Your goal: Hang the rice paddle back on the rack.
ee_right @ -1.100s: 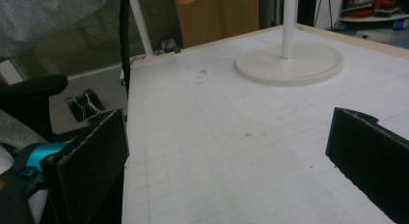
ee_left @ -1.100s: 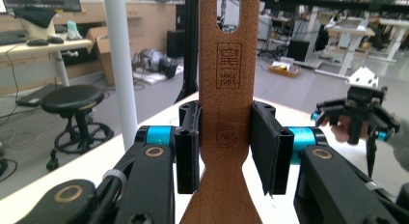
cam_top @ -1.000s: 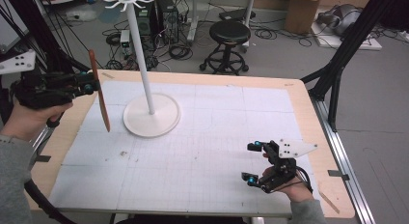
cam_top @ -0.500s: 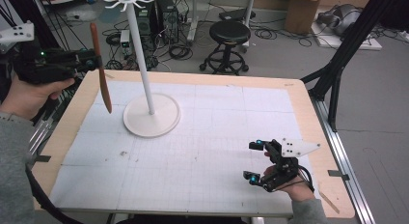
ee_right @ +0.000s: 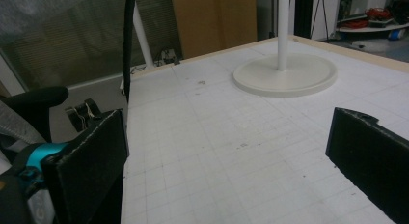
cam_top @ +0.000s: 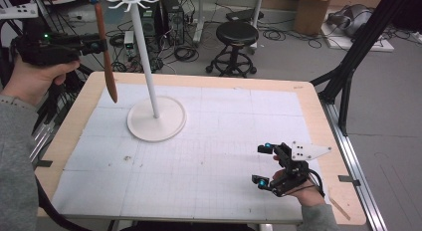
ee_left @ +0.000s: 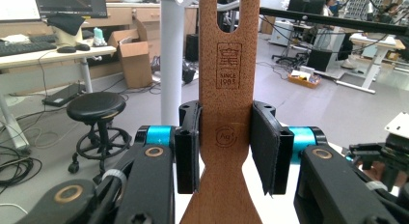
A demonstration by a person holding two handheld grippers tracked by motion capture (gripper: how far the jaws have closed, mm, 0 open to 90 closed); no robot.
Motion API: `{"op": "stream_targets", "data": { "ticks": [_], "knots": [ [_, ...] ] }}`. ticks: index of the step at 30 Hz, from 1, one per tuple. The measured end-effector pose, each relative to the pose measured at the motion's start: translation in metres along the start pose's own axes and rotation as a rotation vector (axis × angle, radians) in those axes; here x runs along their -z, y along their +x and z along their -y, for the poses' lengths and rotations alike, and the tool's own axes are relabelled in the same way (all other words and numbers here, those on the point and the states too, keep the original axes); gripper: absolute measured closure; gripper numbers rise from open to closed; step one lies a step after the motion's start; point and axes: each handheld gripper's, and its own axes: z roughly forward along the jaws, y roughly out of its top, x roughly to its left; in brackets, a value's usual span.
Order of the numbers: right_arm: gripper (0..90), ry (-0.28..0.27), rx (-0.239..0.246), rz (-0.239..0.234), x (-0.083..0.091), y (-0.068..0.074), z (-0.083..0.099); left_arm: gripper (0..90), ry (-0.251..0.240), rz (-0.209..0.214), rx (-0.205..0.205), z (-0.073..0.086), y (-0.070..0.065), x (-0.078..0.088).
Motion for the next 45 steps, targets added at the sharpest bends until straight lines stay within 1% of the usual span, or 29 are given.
{"op": "stream_targets", "data": {
  "ticks": [2, 6, 9, 10, 12, 16, 18, 22, 25, 28, 30, 31, 37, 40, 42, 44, 45],
  "knots": [
    [0.0, 0.004, -0.001, -0.002, 0.001, 0.001, 0.0, 65.1, 0.002, 0.002, -0.006, -0.001, 0.001, -0.002],
    [0.0, -0.001, -0.002, 0.003, 0.002, 0.001, 0.0, 65.1, 0.013, -0.016, 0.006, -0.003, 0.006, -0.006],
    [0.0, -0.004, 0.002, 0.002, 0.003, 0.001, 0.0, 65.1, 0.008, -0.004, 0.02, -0.005, 0.009, -0.009],
    [0.0, -0.003, 0.003, 0.001, 0.003, 0.001, 0.0, 65.1, 0.01, -0.002, 0.02, -0.005, 0.01, -0.01],
    [0.0, 0.004, 0.003, 0.003, 0.003, 0.0, 0.0, 65.1, 0.022, -0.014, 0.017, -0.007, 0.01, -0.012],
    [0.0, 0.002, 0.003, 0.0, 0.003, 0.0, 0.001, 65.1, 0.022, -0.013, 0.022, -0.007, 0.012, -0.016],
    [0.0, -0.001, 0.002, -0.001, 0.004, 0.0, 0.001, 65.1, 0.031, -0.02, 0.018, -0.007, 0.012, -0.018],
    [0.0, -0.003, -0.003, 0.002, 0.004, 0.0, 0.001, 65.1, 0.033, -0.026, 0.02, -0.007, 0.012, -0.021],
    [0.0, -0.003, 0.0, 0.0, 0.004, 0.0, 0.001, 65.1, 0.051, -0.038, 0.015, -0.006, 0.012, -0.024],
    [0.0, 0.001, -0.001, -0.001, 0.004, 0.0, 0.001, 65.1, 0.05, -0.043, 0.02, -0.006, 0.014, -0.026],
    [0.0, -0.003, 0.002, 0.0, 0.004, 0.0, 0.001, 65.1, 0.058, -0.045, 0.025, -0.005, 0.014, -0.028],
    [0.0, -0.002, 0.002, 0.0, 0.004, 0.0, 0.001, 65.1, 0.06, -0.046, 0.02, -0.004, 0.014, -0.028],
    [0.0, 0.0, -0.01, 0.004, 0.006, 0.0, 0.002, 65.1, 0.058, -0.047, 0.026, -0.003, 0.016, -0.03],
    [0.0, -0.001, -0.005, 0.003, 0.006, 0.0, 0.002, 65.1, 0.057, -0.047, 0.029, -0.003, 0.016, -0.032],
    [0.0, -0.001, -0.004, 0.003, 0.007, 0.0, 0.002, 65.0, 0.057, -0.054, 0.023, -0.003, 0.015, -0.033],
    [0.0, -0.002, 0.001, 0.006, 0.007, 0.0, 0.002, 64.7, 0.057, -0.073, 0.017, -0.003, 0.014, -0.034],
    [0.0, -0.001, 0.0, 0.006, 0.007, 0.0, 0.002, 63.9, 0.064, -0.083, 0.004, -0.003, 0.013, -0.034]
  ]
}}
